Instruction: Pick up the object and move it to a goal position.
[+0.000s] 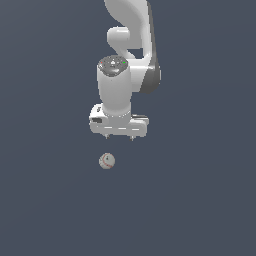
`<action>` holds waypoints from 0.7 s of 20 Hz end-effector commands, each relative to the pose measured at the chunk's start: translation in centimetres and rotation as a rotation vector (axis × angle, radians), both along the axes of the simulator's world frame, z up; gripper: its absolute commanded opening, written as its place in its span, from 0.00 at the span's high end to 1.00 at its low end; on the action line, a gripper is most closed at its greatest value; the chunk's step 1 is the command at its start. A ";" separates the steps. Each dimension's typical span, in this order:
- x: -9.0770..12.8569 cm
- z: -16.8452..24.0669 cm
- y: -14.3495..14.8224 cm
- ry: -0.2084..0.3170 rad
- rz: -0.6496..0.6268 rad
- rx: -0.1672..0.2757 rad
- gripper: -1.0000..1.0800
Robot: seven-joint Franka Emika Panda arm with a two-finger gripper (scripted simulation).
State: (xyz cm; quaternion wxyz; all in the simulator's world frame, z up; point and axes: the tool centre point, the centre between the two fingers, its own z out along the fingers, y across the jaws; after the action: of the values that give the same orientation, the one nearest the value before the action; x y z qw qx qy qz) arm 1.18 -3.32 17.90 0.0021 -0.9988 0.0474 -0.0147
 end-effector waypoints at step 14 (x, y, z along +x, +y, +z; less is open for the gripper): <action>1.0 2.4 0.9 -0.047 0.045 -0.015 0.04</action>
State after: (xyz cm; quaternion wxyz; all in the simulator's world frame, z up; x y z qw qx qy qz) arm 2.17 -2.38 20.45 -0.0040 -0.9989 0.0235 -0.0393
